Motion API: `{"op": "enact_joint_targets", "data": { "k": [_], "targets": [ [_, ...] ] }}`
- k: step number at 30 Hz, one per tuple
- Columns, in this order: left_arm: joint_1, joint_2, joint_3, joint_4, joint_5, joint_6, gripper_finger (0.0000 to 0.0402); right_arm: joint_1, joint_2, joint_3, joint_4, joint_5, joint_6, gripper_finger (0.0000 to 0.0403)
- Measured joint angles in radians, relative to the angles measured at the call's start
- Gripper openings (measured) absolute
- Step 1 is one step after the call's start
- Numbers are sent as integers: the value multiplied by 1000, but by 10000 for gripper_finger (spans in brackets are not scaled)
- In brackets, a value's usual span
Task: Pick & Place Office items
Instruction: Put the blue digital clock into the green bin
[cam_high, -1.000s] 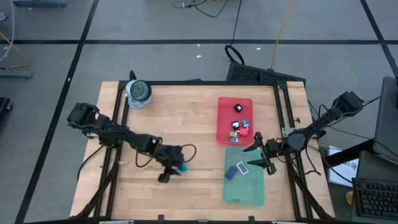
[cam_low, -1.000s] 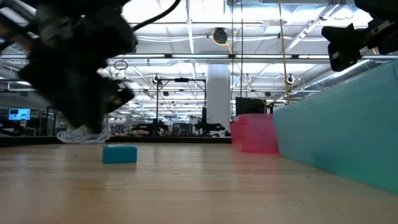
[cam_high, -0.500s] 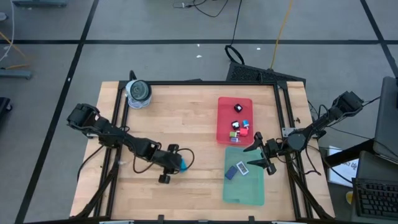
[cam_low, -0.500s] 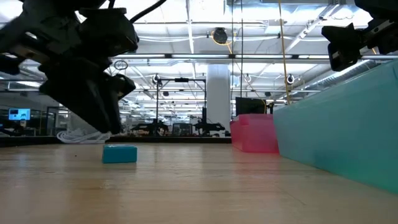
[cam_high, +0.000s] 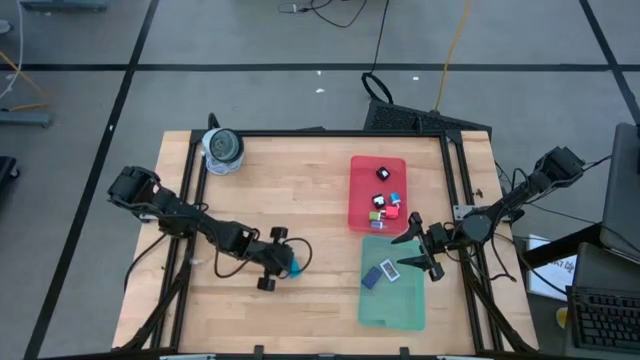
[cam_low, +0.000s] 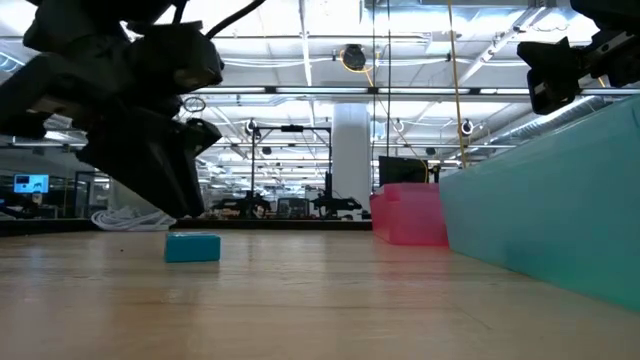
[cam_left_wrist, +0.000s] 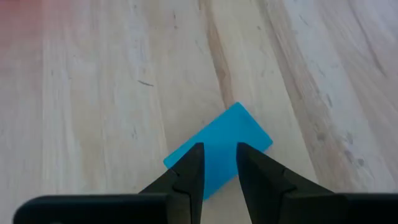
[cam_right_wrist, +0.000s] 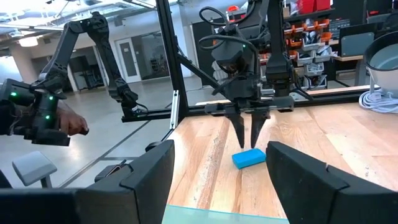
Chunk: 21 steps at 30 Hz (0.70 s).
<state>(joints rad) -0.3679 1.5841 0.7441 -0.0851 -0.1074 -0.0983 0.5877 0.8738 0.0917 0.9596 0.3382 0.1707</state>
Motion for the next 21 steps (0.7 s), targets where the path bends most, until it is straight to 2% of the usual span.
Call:
{"op": "enact_joint_targets", "data": {
  "k": [8, 13, 16, 21],
  "targets": [
    [0, 32, -23, 18, -1, -20, 93, 0, 0, 0, 0, 0, 0, 242],
    [1, 87, -21, 104, -32, -57, 93, 0, 0, -1, 8, 0, 0, 242],
    [10, 97, -22, 133, -111, -170, 93, 0, 0, -1, 8, 0, 0, 242],
    [65, 97, -23, 67, -216, -540, 93, 0, 0, -1, 6, 0, 0, 242]
  ]
}}
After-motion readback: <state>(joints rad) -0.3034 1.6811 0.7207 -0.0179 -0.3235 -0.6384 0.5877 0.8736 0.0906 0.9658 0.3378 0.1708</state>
